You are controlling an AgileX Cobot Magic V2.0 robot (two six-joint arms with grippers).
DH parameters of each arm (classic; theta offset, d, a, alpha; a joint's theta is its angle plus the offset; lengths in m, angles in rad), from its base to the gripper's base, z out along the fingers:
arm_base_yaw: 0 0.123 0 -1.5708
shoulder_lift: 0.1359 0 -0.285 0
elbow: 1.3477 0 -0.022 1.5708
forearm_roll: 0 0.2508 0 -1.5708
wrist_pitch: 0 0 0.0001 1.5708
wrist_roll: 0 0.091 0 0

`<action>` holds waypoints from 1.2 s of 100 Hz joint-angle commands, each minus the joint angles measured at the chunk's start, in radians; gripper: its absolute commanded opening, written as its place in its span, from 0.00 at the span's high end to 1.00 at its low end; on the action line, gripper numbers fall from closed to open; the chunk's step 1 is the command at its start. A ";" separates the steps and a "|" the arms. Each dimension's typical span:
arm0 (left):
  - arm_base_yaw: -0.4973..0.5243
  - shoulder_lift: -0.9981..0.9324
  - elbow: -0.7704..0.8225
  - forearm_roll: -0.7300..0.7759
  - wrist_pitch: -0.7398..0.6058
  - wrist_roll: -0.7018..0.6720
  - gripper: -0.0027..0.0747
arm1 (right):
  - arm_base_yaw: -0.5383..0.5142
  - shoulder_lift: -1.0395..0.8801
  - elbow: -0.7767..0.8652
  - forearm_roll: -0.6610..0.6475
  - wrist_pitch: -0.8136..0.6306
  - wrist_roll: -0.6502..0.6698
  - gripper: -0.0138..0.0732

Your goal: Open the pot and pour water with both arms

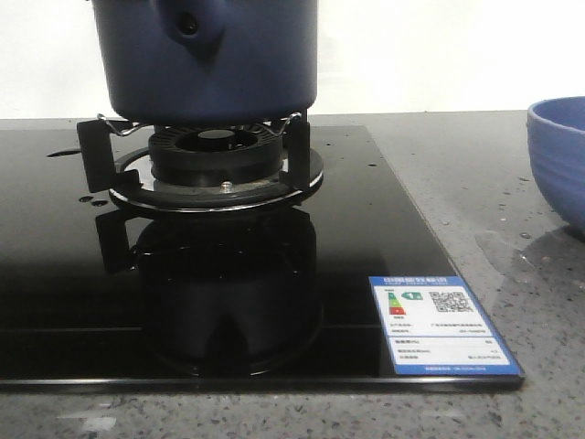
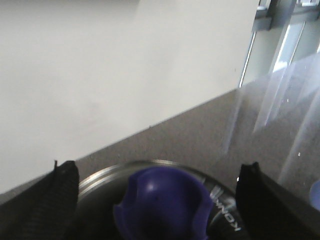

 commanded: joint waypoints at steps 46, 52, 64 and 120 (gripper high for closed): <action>0.097 -0.761 0.474 0.053 -0.124 -0.067 0.99 | 0.122 -0.505 0.557 0.060 -0.403 -0.112 0.91; 0.097 -0.829 0.533 0.052 -0.132 -0.071 0.99 | 0.132 -0.554 0.607 0.063 -0.416 -0.112 0.91; 0.097 -0.928 0.629 0.052 -0.154 -0.071 0.99 | 0.138 -0.642 0.680 0.063 -0.437 -0.112 0.91; 0.097 -1.030 0.746 0.040 -0.110 -0.071 0.99 | 0.138 -0.698 0.700 0.063 -0.451 -0.112 0.91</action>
